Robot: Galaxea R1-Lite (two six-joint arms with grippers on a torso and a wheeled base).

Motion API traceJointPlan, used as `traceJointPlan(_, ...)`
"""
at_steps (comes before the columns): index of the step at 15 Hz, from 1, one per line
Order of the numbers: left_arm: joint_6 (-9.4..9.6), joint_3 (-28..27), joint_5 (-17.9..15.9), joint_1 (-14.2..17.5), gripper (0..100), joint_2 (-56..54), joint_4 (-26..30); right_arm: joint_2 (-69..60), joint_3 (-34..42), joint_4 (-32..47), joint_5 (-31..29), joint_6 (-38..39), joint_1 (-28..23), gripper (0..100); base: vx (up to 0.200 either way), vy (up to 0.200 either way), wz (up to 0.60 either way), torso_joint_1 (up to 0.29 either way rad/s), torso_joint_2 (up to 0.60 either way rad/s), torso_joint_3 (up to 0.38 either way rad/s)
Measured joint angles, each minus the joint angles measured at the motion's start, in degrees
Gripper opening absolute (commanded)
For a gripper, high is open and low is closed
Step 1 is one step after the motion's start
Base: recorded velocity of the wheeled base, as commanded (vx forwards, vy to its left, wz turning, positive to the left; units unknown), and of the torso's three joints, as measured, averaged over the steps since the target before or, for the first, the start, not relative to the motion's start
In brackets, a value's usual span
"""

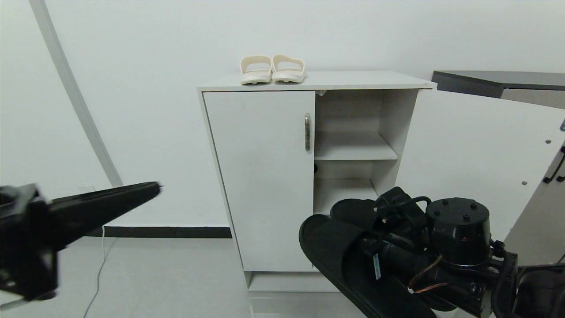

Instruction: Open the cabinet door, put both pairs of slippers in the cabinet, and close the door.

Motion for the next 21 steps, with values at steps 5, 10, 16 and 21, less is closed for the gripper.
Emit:
traceJointPlan(5, 6.27, 15.76, 7.69, 19.43, 0, -24.34, 10.28, 0.60, -0.33, -0.18, -0.21, -0.02, -0.39, 0, 0.000, 0.000, 0.00, 0.000, 0.00, 0.000)
traceJointPlan(10, 6.95, 33.33, 11.29, 29.76, 0, -42.28, 10.56, 1.90, -0.33, -0.35, -0.18, -0.17, 0.07, 0, 0.000, 0.000, 0.00, 0.000, 0.00, 0.000)
traceJointPlan(16, 8.87, 40.22, 13.84, 32.40, 0, -47.85, 4.86, 3.28, 0.20, -1.68, -1.41, -0.20, 0.44, 0, 0.000, 0.000, 0.00, 0.000, 0.00, 0.000)
traceJointPlan(21, 11.70, 40.52, 9.07, 28.37, 0, -50.99, 7.30, 3.39, 0.17, -3.50, -5.45, -0.72, 1.73, 0, 0.000, 0.000, 0.00, 0.000, 0.00, 0.000)
